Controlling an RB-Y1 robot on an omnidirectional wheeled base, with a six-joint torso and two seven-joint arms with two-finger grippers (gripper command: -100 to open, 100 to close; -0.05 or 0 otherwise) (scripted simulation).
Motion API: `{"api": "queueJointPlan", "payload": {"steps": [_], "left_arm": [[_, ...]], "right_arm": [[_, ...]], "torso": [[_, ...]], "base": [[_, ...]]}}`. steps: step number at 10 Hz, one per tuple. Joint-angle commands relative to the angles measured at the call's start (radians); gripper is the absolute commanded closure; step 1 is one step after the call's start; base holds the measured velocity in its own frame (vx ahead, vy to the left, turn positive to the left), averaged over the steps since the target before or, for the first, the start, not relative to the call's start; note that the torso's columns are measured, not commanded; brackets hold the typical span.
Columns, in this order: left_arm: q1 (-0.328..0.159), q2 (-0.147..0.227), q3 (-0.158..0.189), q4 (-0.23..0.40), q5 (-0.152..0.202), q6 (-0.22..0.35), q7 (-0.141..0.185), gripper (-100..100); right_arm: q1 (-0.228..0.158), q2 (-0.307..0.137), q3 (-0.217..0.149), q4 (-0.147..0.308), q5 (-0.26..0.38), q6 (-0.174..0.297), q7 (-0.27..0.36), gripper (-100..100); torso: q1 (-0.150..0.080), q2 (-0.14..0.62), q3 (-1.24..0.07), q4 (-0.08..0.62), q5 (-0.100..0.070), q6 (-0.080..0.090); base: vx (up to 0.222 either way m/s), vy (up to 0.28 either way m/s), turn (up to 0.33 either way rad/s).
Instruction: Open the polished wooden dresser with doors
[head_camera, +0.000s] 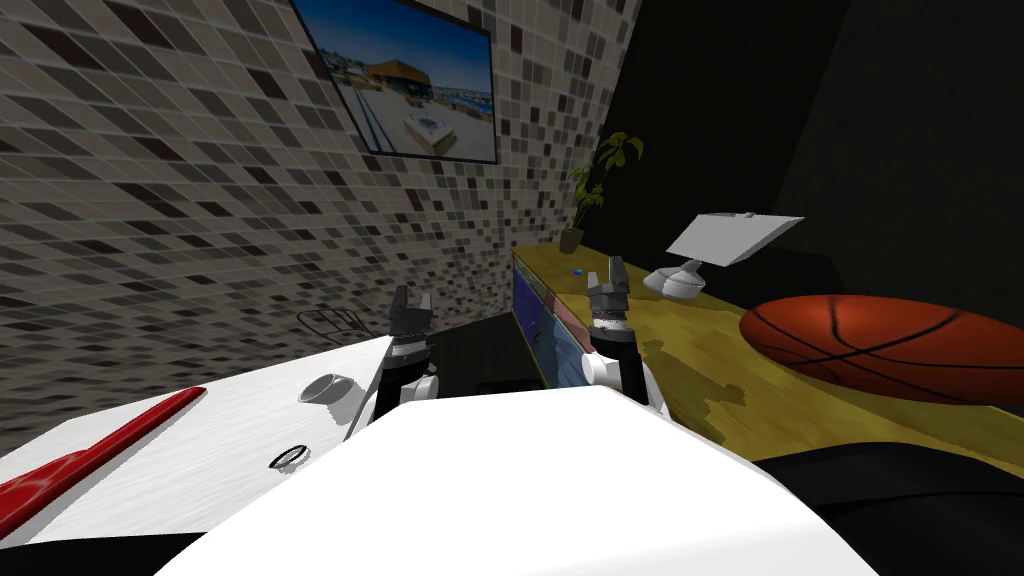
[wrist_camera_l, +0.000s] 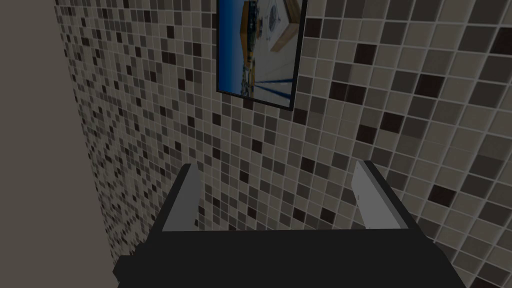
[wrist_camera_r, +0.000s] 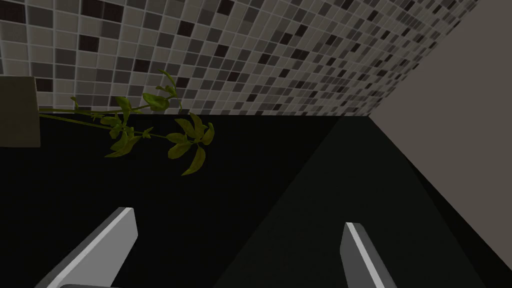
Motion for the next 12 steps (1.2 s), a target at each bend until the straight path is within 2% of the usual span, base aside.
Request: {"api": "queueJointPlan", "payload": {"steps": [1,9,10,12], "left_arm": [[0.000,0.000,0.000,0.000,0.000,0.000,0.000,0],[0.000,0.000,0.000,0.000,0.000,0.000,0.000,0],[0.000,0.000,0.000,0.000,0.000,0.000,0.000,0],[0.000,0.000,0.000,0.000,0.000,0.000,0.000,0]], "right_arm": [[0.000,0.000,0.000,0.000,0.000,0.000,0.000,0],[0.000,0.000,0.000,0.000,0.000,0.000,0.000,0],[0.004,-0.030,-0.004,0.002,0.008,0.002,0.006,-100],[0.013,-0.076,-0.014,0.007,0.027,0.006,0.021,-100]], "torso": [[0.000,0.040,-0.082,0.041,0.000,0.000],[0.000,0.618,-1.234,0.617,0.000,0.000],[0.000,0.691,-1.382,0.691,0.000,0.000],[0.001,0.733,-1.471,0.734,0.000,0.000]], "base": [[0.000,0.000,0.000],[0.000,0.000,0.000],[0.017,0.012,-0.017],[0.041,0.032,-0.041]]}}
